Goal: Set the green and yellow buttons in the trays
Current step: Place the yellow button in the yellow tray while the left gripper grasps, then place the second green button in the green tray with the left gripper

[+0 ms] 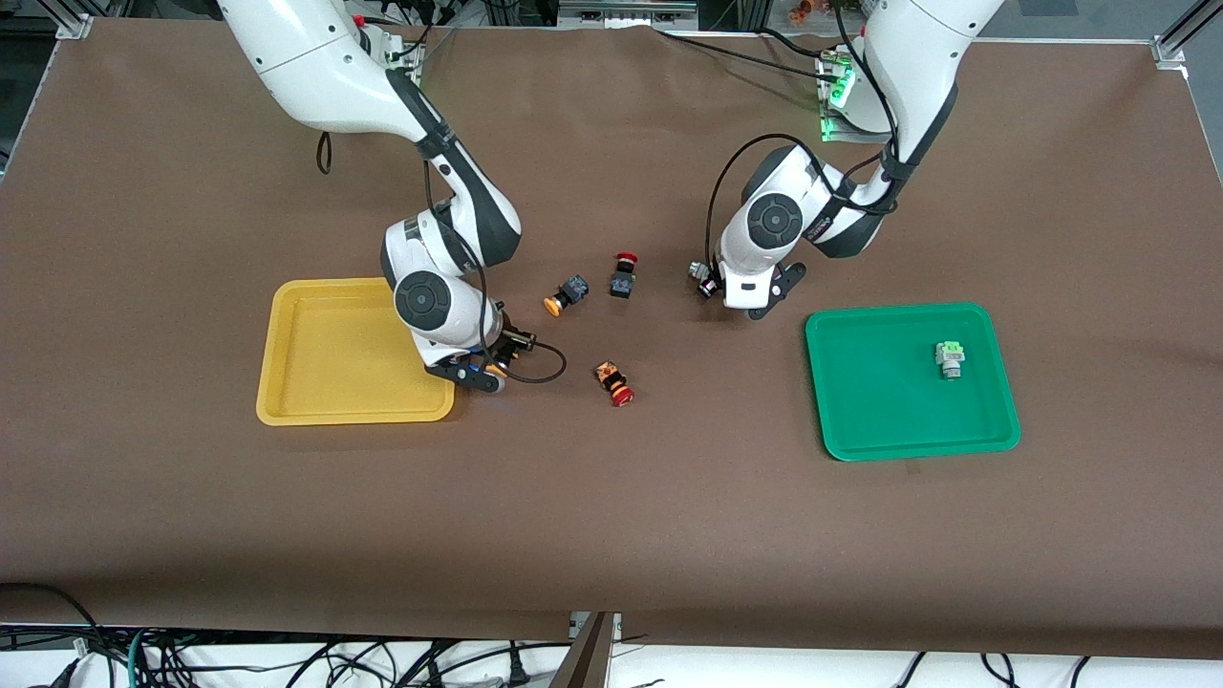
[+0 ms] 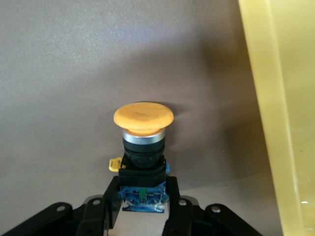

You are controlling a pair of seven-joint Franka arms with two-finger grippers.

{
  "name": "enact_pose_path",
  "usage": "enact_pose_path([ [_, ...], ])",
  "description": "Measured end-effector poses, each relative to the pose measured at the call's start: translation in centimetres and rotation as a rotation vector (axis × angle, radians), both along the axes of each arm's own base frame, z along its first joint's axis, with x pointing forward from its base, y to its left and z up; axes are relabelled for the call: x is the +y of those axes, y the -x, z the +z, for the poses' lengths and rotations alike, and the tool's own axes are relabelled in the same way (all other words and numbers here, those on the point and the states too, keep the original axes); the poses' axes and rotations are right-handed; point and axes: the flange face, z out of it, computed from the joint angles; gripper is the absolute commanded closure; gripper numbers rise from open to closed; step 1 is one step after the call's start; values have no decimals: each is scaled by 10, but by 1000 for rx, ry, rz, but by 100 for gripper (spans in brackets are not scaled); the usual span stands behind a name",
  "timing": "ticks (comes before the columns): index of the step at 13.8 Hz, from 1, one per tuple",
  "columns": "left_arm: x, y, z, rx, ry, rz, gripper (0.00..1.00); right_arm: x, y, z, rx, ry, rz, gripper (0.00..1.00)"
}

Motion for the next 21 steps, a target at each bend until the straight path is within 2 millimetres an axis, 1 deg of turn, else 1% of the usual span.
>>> enact_pose_path([
  [2,-1,0,0,-3,0,7,70,-2,-5,6,-9,-1,-4,68],
  [4,-1,0,1,-6,1,9,88,-9,-16,19,-1,7,-1,68],
  [5,-2,0,1,-6,1,10,91,-16,-24,29,7,12,16,68],
  [6,-2,0,1,-6,1,11,96,-27,-33,41,14,19,41,68],
  [7,-2,0,1,-7,1,11,100,-41,-41,52,20,26,67,67],
  [9,-2,-3,3,-14,6,13,100,-78,-55,68,40,43,130,67],
  [10,-3,-6,6,-22,10,17,100,-98,-59,72,56,52,160,67],
  [12,-3,-20,17,-51,26,15,100,-136,-65,71,81,66,209,67],
  [14,7,-45,32,-97,58,-28,100,-169,-64,64,107,74,246,65],
  [15,20,-63,40,-123,77,-66,100,-185,-61,58,122,76,265,65],
  [17,61,-98,52,-159,105,-159,100,-215,-55,47,151,77,305,65],
  [19,114,-130,63,-177,123,-266,98,-243,-52,41,167,75,331,63],
  [21,180,-157,72,-201,144,-376,98,-264,-51,37,174,71,325,52],
])
